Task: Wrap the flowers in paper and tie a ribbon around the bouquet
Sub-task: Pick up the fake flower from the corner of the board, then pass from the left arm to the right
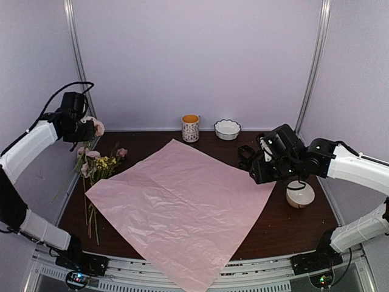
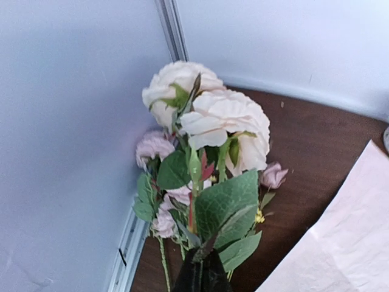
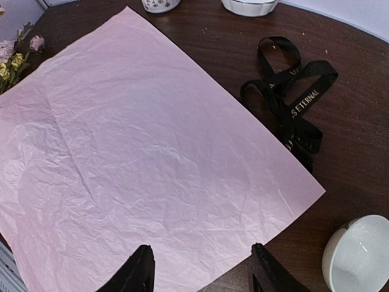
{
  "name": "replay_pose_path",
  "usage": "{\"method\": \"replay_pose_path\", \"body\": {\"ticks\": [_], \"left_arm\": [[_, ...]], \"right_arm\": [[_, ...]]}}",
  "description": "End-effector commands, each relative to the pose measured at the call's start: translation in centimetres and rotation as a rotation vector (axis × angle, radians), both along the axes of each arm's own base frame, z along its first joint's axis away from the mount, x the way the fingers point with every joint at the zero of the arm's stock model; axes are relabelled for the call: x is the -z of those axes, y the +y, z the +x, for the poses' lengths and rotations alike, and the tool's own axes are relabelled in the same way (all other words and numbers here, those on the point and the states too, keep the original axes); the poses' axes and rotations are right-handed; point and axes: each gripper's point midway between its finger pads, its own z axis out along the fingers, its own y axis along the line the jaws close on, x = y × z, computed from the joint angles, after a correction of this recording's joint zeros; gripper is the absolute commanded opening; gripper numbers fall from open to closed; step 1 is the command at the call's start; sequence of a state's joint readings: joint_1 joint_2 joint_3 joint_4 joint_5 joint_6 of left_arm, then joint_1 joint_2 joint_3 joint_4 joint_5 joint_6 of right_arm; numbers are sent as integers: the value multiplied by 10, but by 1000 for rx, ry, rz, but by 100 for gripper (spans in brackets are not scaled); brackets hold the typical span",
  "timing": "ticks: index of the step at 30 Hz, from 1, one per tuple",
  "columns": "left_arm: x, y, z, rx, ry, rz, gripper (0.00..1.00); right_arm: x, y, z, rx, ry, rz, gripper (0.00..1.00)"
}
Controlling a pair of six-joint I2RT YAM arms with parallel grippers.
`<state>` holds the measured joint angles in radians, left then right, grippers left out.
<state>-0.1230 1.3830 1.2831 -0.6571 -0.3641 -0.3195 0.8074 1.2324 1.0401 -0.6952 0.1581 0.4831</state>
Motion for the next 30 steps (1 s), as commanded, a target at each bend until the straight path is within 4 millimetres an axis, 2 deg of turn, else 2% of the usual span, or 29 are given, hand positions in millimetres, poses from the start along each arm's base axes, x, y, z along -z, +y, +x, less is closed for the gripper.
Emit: {"method": "replay_pose_path", "body": {"ticks": [1,2,4,6,10,12,15,18,21,22,26,30], "left_arm": [[-91,16,-11,-35,-282,50,0],[-111,14,-17,-18,-339,46,0],[-135,-1,-25,66,-421,-10,0],[-144,-24,-32,166,-482,-135,0],[-135,-87,-45,366,-578,-465,0],[-124,-121,-49,456,-607,-630,0],[-124,-168,-58,568,-677,-760,0],[-127,-203,-62,624,-712,-776,0],[-121,-230,-60,656,-713,-817,0],[-117,-236,-59,661,-707,-827,0],[-108,-255,-59,696,-680,-850,0],[-102,-270,-59,751,-644,-840,0]], "right_arm": [[-52,30,15,-72,-139,83,53],[-63,38,17,-98,-168,110,53],[-86,58,19,-166,-228,179,53],[-105,82,18,-249,-266,254,53],[-130,142,7,-447,-280,461,53],[-135,170,6,-515,-260,554,53],[-135,205,11,-559,-222,599,54],[-128,238,12,-589,-188,612,62],[-112,265,14,-608,-137,577,71],[-99,269,18,-586,-113,539,73],[-51,271,35,-517,-61,389,83],[-20,253,53,-438,-72,203,79]]}}
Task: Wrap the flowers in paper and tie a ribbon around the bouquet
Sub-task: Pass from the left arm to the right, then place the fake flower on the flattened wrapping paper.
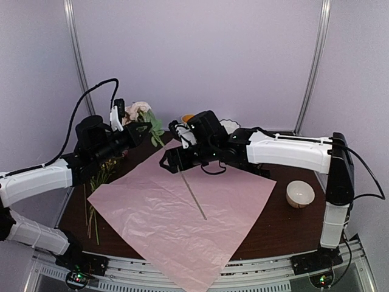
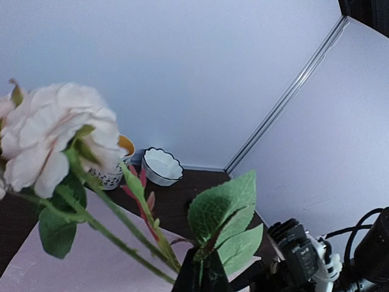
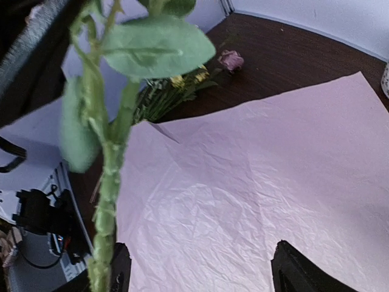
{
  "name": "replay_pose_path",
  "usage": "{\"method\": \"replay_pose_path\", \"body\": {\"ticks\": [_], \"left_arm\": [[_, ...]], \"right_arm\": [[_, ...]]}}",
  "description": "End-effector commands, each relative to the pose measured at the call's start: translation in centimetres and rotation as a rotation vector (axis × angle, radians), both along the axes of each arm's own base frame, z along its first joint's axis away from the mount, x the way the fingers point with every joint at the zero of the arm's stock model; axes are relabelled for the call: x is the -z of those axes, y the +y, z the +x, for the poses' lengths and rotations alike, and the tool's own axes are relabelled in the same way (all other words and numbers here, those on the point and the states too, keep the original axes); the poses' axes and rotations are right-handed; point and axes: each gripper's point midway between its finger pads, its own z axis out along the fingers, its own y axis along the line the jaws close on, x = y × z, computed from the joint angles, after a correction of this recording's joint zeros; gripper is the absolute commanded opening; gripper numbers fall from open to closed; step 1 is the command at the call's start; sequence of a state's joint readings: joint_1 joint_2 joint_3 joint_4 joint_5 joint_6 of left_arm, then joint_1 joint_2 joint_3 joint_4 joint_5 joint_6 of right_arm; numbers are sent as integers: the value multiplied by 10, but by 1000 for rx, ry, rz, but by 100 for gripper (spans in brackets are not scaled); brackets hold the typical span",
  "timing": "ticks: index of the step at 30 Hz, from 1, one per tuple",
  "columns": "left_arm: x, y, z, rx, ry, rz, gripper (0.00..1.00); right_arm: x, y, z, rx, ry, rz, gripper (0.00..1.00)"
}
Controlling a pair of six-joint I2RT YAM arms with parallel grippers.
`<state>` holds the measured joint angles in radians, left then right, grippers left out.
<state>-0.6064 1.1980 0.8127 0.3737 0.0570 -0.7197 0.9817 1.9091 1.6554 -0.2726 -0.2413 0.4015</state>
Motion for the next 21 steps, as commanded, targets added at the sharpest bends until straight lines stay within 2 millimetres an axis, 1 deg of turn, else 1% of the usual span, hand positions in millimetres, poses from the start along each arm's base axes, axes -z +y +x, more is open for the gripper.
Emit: {"method": "replay_pose_path", "body": {"ticks": [1,4,6,9,11,12,14,15,16,17,18,19,21], "left_arm": [[-28,-12,-1,49,-91,-49,0],[-23,-16,1,51,-88,6,0],[-22,-15,1,47,-102,23,0],[-20,-17,1,59,-108,61,0],[-14,-17,6,41,-78,105,0],[-10,-16,10,28,-54,139,0],[2,-14,19,-1,10,229,2],[7,-12,24,-19,50,281,23],[17,-6,31,-59,104,351,46],[27,2,36,-98,157,424,64],[36,10,40,-134,206,490,74],[47,20,44,-166,248,557,80],[72,42,50,-221,336,638,82]], "right_arm": [[30,-26,20,105,-44,-210,75],[33,-24,16,72,-44,-224,63],[34,-22,13,56,-34,-210,52],[33,-18,14,62,-23,-183,26],[33,-16,16,82,-4,-161,12],[33,-15,17,99,17,-144,2],[35,-14,22,150,75,-93,0],[38,-13,23,175,114,-62,0],[40,-11,25,202,146,-31,0],[45,-10,27,229,176,-3,0],[48,-8,29,258,207,23,0],[55,-6,32,273,224,40,0],[70,-4,39,317,247,46,0]]}}
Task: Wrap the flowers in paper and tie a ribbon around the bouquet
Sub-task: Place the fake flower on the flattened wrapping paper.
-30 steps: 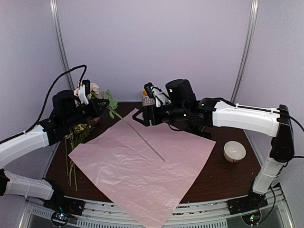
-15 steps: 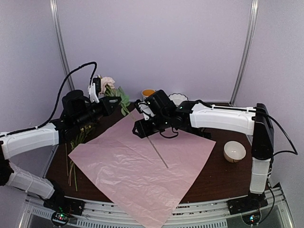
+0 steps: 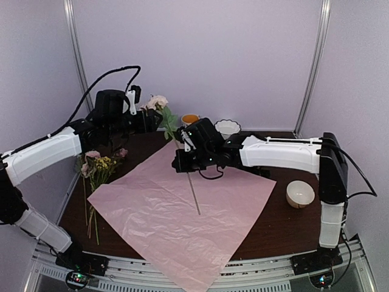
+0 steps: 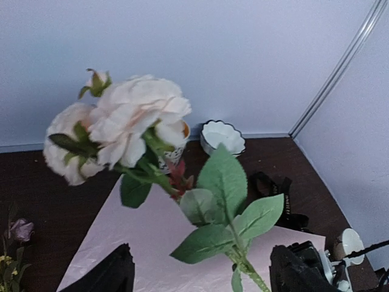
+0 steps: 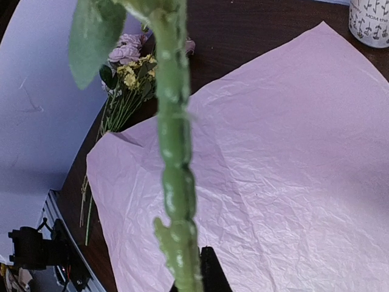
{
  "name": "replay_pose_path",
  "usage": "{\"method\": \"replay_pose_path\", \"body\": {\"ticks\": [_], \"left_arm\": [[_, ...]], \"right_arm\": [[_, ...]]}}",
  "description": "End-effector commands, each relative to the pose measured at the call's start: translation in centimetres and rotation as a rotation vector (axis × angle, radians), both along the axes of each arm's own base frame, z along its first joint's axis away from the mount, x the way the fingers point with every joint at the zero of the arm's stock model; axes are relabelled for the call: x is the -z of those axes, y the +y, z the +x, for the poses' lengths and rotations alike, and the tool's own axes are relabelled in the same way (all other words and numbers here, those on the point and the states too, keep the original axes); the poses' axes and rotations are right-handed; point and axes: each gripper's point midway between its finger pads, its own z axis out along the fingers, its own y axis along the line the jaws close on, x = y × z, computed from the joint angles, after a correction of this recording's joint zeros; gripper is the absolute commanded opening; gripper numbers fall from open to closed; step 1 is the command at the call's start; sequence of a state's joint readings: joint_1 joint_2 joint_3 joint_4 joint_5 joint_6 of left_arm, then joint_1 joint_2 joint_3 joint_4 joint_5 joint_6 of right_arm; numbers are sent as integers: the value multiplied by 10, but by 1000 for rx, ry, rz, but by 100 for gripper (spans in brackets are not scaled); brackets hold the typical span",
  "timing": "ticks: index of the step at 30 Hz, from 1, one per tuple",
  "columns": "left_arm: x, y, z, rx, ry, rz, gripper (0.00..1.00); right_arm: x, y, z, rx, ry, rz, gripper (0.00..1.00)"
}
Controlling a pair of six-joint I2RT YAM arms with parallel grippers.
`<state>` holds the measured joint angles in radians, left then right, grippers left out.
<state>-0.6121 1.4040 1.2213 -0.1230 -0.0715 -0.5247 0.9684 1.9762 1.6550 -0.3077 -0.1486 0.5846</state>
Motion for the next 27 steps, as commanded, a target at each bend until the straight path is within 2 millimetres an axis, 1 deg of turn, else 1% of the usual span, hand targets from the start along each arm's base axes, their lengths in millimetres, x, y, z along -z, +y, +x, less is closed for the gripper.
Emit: {"method": "replay_pose_path", "body": {"ticks": [1,3,4,5,6,7,8,9,11,13,15,16,19,20,21,24,27], "left_arm": [[79,64,6,-185,247,318,82],[103,92,8,-256,328,344,82],[113,110,11,-296,364,349,82],[122,123,10,-323,395,346,82],[130,136,10,-352,423,340,82],[137,151,9,-389,447,327,82],[143,163,8,-422,469,319,82],[152,175,5,-456,493,316,82],[161,193,2,-506,518,303,83],[170,208,-2,-552,545,292,83],[176,223,-6,-598,561,288,83],[179,230,-7,-619,569,289,83],[187,250,-12,-674,599,266,82],[190,262,-14,-708,611,251,80],[194,270,-16,-734,624,239,77],[206,296,-27,-823,659,182,67],[217,314,-31,-863,677,109,48]], "right_arm": [[35,7,22,155,101,75,0],[54,8,29,176,145,67,0],[62,9,31,183,160,61,2],[67,8,32,192,165,51,8],[74,5,33,204,167,35,21],[81,1,32,212,169,15,36],[85,-4,31,220,170,-6,48],[89,-10,29,230,170,-28,55],[93,-23,25,246,164,-57,64],[87,-35,20,247,137,-72,68],[76,-47,15,247,97,-96,69],[63,-52,12,241,71,-91,69],[39,-61,3,215,10,-84,69],[35,-63,0,205,-6,-88,69],[30,-66,-2,198,-21,-92,69],[24,-71,-8,172,-44,-110,69],[25,-76,-12,147,-61,-131,69]]}}
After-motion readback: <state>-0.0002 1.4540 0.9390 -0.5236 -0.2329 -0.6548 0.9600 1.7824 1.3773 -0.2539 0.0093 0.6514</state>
